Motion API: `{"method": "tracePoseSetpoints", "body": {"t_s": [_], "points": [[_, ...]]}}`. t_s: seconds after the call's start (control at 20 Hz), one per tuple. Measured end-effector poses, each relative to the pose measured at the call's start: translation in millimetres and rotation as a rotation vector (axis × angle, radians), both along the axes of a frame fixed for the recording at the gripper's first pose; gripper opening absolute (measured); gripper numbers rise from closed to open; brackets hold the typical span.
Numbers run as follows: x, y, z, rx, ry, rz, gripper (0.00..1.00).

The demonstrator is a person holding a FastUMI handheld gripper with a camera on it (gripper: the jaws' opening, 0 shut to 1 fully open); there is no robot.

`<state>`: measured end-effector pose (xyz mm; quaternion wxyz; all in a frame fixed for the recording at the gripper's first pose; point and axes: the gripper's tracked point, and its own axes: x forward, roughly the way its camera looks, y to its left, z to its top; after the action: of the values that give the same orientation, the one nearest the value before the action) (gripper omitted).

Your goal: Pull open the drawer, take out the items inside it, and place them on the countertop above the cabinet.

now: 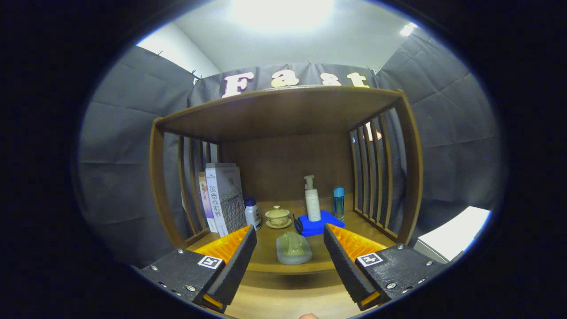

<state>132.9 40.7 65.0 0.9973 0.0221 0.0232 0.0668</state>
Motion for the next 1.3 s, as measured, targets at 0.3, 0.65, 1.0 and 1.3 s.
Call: {"method": "tracePoseSetpoints", "body": {"t_s": [0.3, 0.65, 1.0, 1.3], "points": [[-64, 4, -9, -0.021, -0.057, 0.02, 0.94], [-122, 11, -40, -0.021, -0.086, 0.028, 0.94], [-148, 13, -113, -0.039, -0.043, 0.03, 0.94], [-151, 11, -166, -0.036, 0.04, 0.015, 0.95]]}}
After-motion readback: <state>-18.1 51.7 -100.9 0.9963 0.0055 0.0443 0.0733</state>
